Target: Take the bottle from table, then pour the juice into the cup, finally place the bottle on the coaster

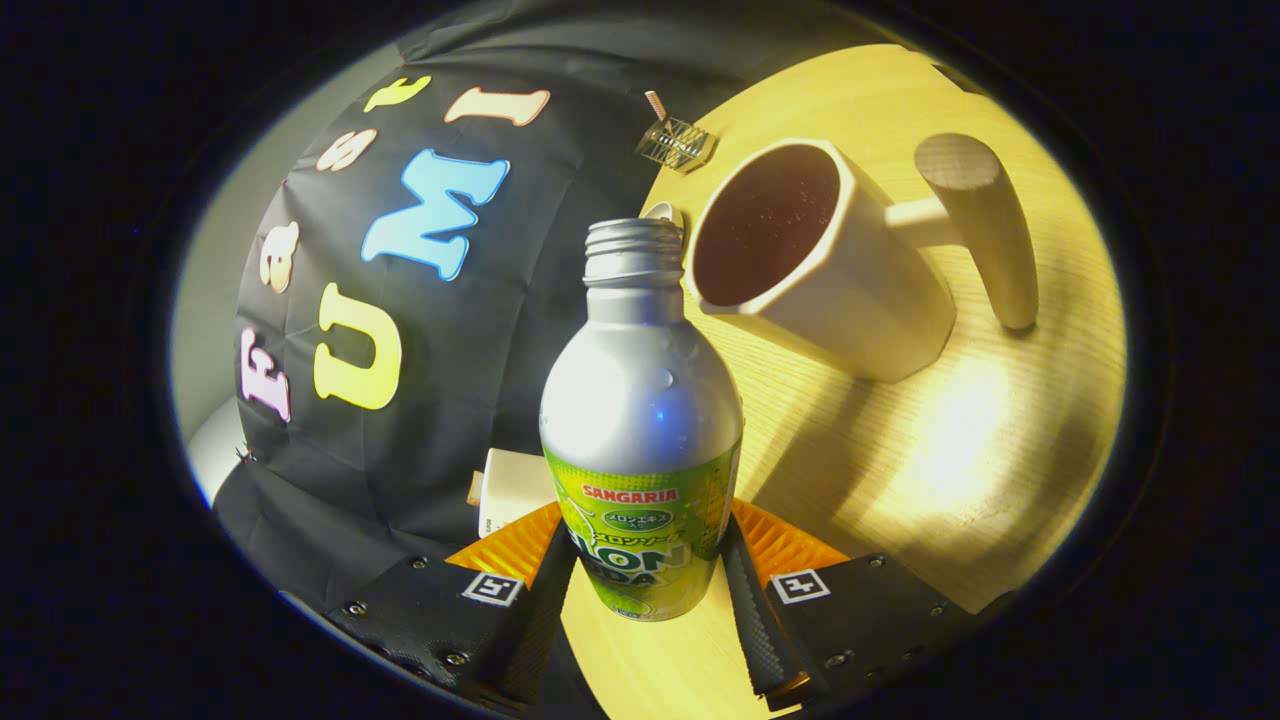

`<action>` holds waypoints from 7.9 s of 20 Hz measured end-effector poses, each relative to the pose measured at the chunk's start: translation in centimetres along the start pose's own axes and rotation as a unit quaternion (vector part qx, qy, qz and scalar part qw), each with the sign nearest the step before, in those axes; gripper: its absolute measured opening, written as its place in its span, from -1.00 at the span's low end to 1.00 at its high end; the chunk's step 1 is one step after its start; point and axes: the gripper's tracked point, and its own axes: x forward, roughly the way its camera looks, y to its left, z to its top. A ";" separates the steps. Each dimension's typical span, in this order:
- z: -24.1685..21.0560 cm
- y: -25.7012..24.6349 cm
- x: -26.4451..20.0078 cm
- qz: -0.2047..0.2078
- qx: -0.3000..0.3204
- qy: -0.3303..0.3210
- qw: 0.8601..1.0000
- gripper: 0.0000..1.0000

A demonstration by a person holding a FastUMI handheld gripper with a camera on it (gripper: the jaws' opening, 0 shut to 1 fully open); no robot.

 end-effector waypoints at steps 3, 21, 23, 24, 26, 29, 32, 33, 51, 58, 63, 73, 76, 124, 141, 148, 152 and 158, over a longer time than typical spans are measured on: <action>-0.4 0.1 -0.6 0.002 0.022 0.004 1.000 0.50; -0.7 2.0 -0.4 0.012 0.128 0.014 0.992 0.50; -0.6 1.8 -0.5 0.008 0.139 0.011 0.990 0.50; -0.5 2.0 -0.4 0.010 0.148 0.010 0.989 0.50; -0.5 2.5 -0.3 0.015 0.161 0.009 0.987 0.50; -0.6 2.7 -0.2 0.017 0.171 0.011 0.985 0.50; -0.6 2.6 -0.2 0.016 0.179 0.011 0.984 0.50; -0.4 2.8 -0.2 0.016 0.184 0.010 0.983 0.50; -0.3 4.1 -0.3 0.027 0.242 0.019 0.970 0.49; 0.0 4.6 -0.3 0.030 0.263 0.020 0.964 0.49; 0.3 5.1 -0.2 0.033 0.280 0.021 0.959 0.50; 1.0 5.6 -0.4 0.037 0.312 0.019 0.949 0.49; 1.2 5.8 -0.4 0.038 0.322 0.018 0.946 0.50; 3.2 9.2 -2.1 0.053 0.420 0.022 0.906 0.49; 1.1 4.6 -1.7 -0.009 0.233 0.011 0.972 0.50; 0.6 1.2 -1.0 -0.050 0.078 0.000 0.996 0.50; 1.0 0.4 -0.7 -0.059 0.012 -0.013 0.998 0.50; 1.3 -0.6 0.0 -0.087 -0.076 -0.036 0.993 0.50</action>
